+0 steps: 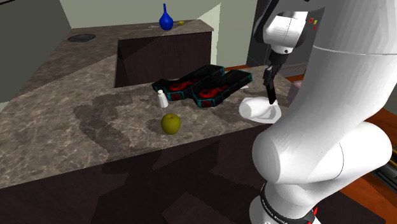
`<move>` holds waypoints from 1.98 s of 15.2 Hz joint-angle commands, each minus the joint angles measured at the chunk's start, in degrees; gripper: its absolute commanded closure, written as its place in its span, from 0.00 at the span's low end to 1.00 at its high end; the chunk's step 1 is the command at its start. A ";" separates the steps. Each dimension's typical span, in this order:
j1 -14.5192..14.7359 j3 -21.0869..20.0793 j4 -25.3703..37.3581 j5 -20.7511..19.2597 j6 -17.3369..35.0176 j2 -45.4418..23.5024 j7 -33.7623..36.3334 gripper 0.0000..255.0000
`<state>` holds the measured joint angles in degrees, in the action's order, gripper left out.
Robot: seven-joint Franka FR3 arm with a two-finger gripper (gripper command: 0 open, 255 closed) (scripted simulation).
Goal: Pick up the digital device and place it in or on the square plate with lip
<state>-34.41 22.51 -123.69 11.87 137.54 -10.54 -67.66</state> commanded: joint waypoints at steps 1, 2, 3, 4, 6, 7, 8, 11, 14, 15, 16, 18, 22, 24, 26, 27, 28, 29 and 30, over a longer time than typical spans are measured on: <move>-0.14 -0.29 -0.19 0.90 1.23 -1.25 -0.63 1.00; -0.24 -0.43 -0.36 1.33 1.88 -1.80 -0.96 1.00; -0.34 -0.58 -0.52 1.78 2.52 -2.35 -1.30 1.00; -0.45 -0.74 -0.66 2.23 3.16 -2.91 -1.65 1.00; -0.69 -1.09 -0.91 3.15 4.42 -4.06 -2.35 1.00; -0.82 -1.29 -1.01 3.62 5.05 -4.65 -2.72 1.00; -0.97 -1.49 -1.09 4.10 5.67 -5.24 -3.08 1.00; -1.47 -2.23 -1.29 5.68 7.62 -7.20 -4.29 1.00; -1.49 -2.24 -1.29 5.67 7.62 -7.20 -4.29 1.00; -1.49 -2.24 -1.29 5.67 7.62 -7.20 -4.29 1.00; -1.49 -2.24 -1.29 5.67 7.62 -7.20 -4.29 1.00; -1.48 -2.24 -1.29 5.67 7.62 -7.20 -4.29 1.00; -1.49 -2.24 -1.29 5.67 7.62 -7.20 -4.29 0.00; -1.49 -2.24 -1.29 5.67 7.62 -7.20 -4.29 0.00; -1.09 -1.59 -1.37 4.44 6.19 -5.53 -3.44 0.00; -0.72 -0.98 -1.38 3.22 4.72 -3.90 -2.62 0.00; -0.41 -0.45 -1.30 2.02 3.21 -2.31 -1.80 0.00; -0.21 -0.09 -1.17 1.10 2.00 -1.08 -1.18 0.00; -0.24 -0.13 -1.17 1.09 2.00 -1.08 -1.17 0.00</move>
<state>-34.80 22.14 -124.86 13.60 140.32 -12.43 -69.26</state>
